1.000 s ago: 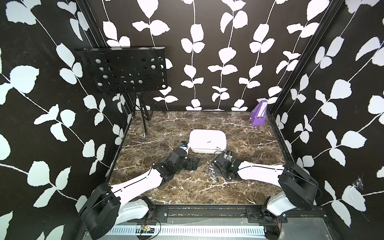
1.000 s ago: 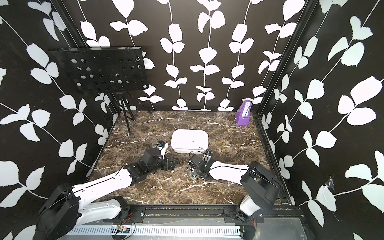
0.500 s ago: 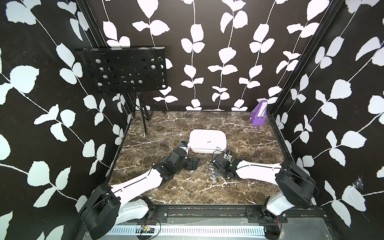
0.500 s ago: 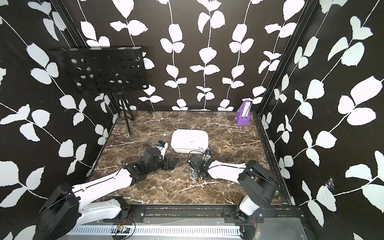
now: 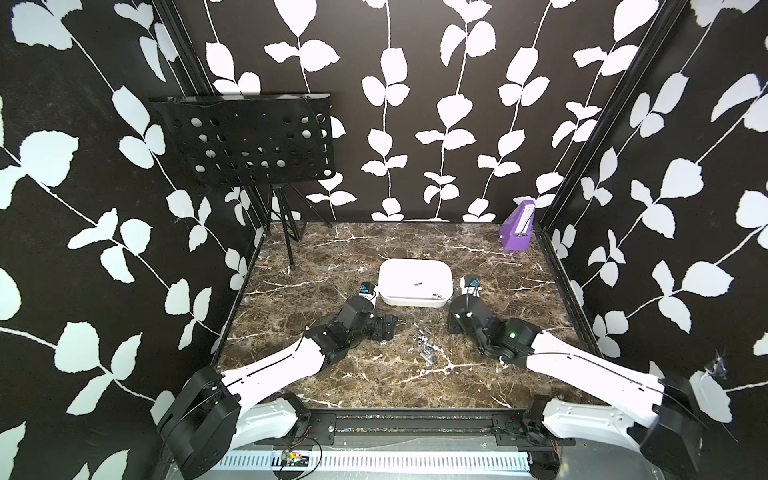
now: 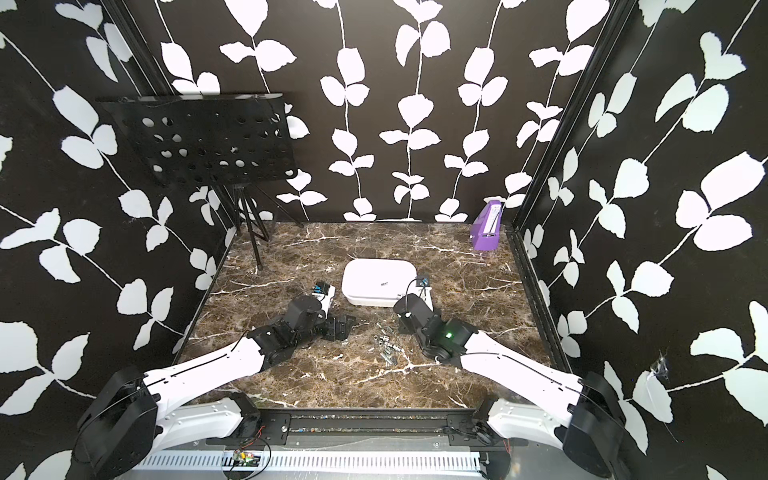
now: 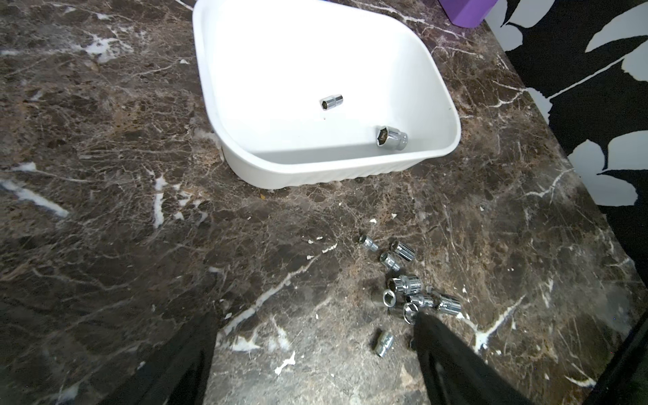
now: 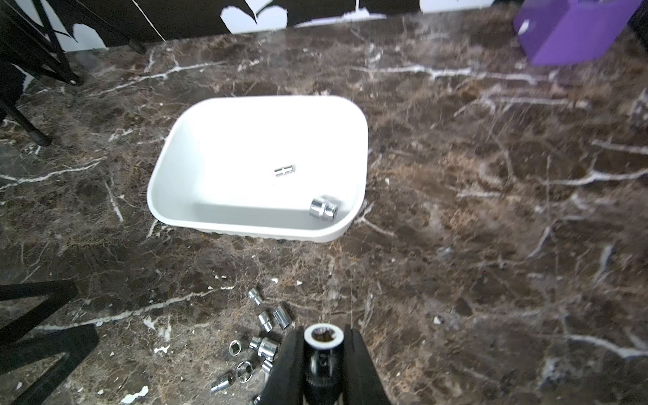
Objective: Put the socket on the desktop into the storage box
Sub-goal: Place the socket head in the storage box, then pick up the socket head from the center of the board.
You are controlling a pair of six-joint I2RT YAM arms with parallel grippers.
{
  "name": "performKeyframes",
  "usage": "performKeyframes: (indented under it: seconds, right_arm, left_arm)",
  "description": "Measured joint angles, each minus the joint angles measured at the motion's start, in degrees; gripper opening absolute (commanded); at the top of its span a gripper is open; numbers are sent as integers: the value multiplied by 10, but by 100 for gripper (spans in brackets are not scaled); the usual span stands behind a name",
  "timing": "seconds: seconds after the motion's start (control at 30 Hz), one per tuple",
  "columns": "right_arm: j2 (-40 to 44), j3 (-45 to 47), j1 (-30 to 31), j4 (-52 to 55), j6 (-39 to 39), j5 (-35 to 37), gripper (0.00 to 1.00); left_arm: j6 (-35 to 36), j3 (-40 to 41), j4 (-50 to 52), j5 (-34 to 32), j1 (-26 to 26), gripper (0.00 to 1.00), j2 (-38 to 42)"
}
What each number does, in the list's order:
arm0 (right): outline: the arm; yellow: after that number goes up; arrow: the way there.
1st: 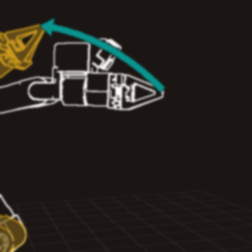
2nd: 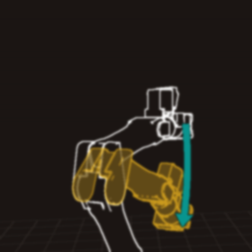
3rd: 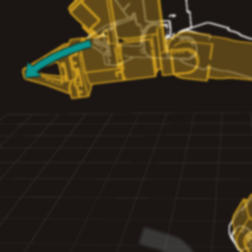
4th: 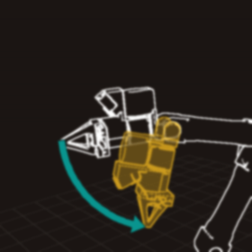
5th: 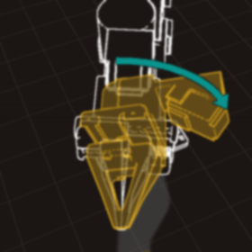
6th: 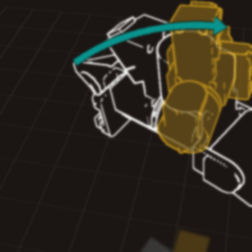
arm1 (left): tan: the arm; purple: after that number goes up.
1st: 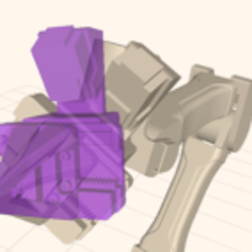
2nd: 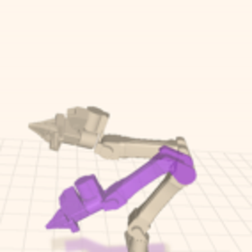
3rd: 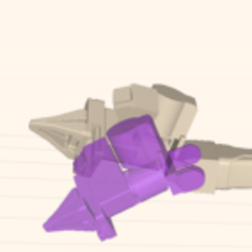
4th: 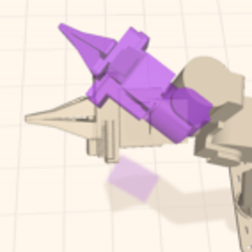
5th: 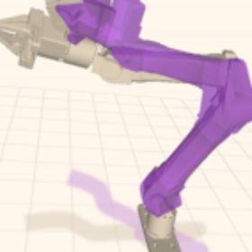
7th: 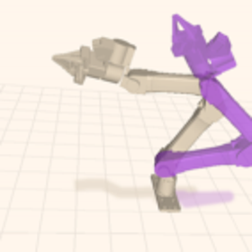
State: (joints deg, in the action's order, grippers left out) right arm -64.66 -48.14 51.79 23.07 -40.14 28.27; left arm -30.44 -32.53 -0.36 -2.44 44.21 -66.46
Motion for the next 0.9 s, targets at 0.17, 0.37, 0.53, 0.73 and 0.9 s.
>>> performKeyframes:
  seconds: [0.17,0.37,0.53,0.73,0.9]
  right_arm:
    - [-82,-87,-3,7,103,11,12]
    - [-261,-229,-26,16,174,-18,11]
    - [-408,-345,-70,31,187,-74,11]
    - [-505,-413,-103,56,183,-116,18]
    - [-518,-417,-117,64,174,-146,31]
  left_arm:
    - [0,0,1,-4,0,89,5]
    - [0,0,3,-7,0,89,10]
    - [0,0,5,-7,0,89,15]
    - [0,0,5,-10,0,89,17]
    - [0,0,5,-10,0,89,17]
